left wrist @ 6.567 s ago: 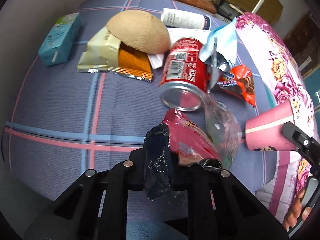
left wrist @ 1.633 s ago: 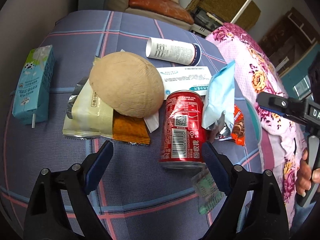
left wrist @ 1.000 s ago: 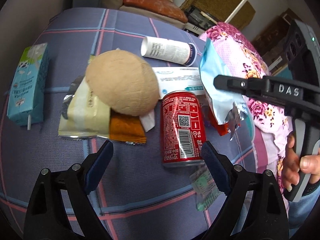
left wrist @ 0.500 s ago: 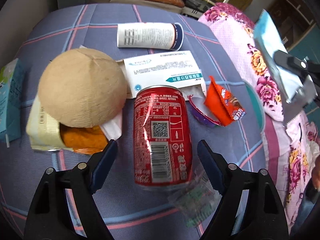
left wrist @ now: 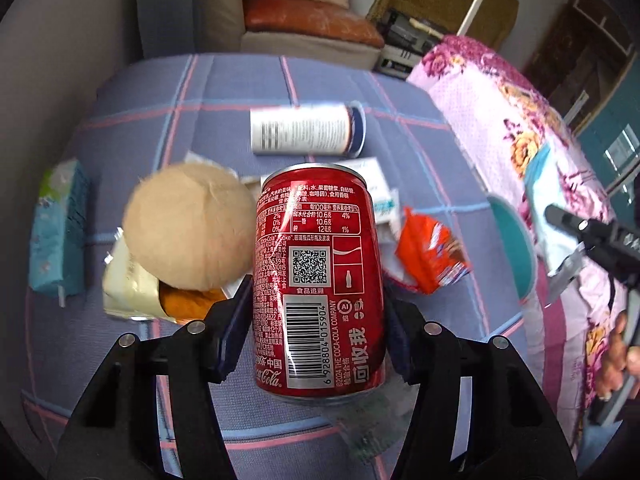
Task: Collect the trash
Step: 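Grasp the red Coca-Cola can with the left tool, then carry the can with the left tool while the right tool carries the packet, release both into bin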
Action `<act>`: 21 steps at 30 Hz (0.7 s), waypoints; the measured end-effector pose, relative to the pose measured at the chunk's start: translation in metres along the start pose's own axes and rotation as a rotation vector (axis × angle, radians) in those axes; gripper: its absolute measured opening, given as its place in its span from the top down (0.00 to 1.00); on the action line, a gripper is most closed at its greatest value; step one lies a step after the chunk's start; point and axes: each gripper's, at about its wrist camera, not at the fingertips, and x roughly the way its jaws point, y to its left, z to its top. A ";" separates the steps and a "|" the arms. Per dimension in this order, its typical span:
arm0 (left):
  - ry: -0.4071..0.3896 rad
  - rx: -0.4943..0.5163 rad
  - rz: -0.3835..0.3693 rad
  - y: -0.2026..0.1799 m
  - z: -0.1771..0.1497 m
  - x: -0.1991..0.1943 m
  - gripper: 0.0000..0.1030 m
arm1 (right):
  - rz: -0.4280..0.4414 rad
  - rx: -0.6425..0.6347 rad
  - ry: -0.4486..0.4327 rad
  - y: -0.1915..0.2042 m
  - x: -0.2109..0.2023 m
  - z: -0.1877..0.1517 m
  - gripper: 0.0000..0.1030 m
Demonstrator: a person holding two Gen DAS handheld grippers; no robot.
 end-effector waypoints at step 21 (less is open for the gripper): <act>0.063 0.327 -0.150 -0.203 0.028 0.048 0.42 | -0.102 0.190 -0.141 -0.130 -0.067 -0.010 0.94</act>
